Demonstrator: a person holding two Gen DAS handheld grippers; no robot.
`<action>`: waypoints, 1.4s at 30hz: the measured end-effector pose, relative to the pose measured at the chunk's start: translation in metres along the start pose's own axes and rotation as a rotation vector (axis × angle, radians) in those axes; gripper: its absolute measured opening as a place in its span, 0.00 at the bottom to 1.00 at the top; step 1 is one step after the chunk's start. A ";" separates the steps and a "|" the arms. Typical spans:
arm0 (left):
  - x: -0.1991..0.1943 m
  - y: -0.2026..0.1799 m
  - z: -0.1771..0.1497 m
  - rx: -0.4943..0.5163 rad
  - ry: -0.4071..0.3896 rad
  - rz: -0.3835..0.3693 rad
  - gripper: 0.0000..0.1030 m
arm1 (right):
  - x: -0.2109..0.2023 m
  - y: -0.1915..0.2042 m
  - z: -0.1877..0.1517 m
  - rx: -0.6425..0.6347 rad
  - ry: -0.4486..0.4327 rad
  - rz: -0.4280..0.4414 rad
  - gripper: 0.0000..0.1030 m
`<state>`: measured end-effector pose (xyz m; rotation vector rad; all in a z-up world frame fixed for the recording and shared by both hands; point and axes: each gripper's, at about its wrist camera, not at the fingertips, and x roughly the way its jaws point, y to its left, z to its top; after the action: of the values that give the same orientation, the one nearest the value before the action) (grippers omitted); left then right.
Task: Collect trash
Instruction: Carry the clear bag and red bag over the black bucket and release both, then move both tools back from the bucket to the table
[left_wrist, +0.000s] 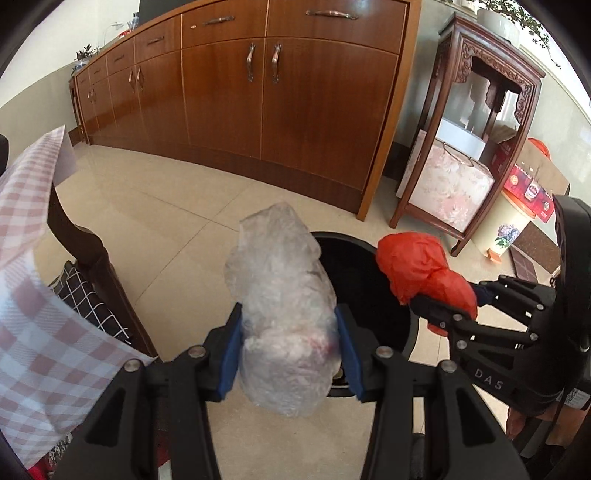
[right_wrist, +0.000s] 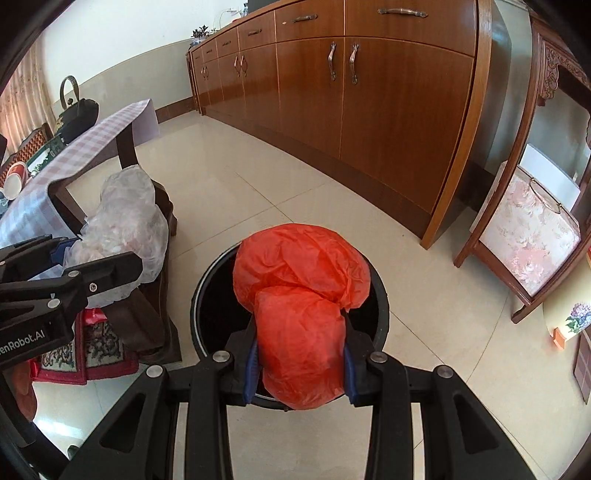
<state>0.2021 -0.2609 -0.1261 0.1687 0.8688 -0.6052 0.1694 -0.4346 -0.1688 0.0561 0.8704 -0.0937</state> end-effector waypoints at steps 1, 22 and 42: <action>0.005 -0.001 -0.001 -0.001 0.009 -0.001 0.48 | 0.007 -0.002 -0.001 0.001 0.009 0.005 0.37; 0.035 0.004 0.000 -0.061 0.047 0.059 0.97 | 0.077 -0.029 -0.012 -0.033 0.154 -0.061 0.95; -0.062 0.030 -0.033 -0.079 -0.049 0.146 0.97 | -0.031 0.003 -0.009 0.040 0.030 -0.126 1.00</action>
<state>0.1664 -0.1977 -0.1036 0.1443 0.8241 -0.4365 0.1428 -0.4291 -0.1506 0.0404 0.9015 -0.2285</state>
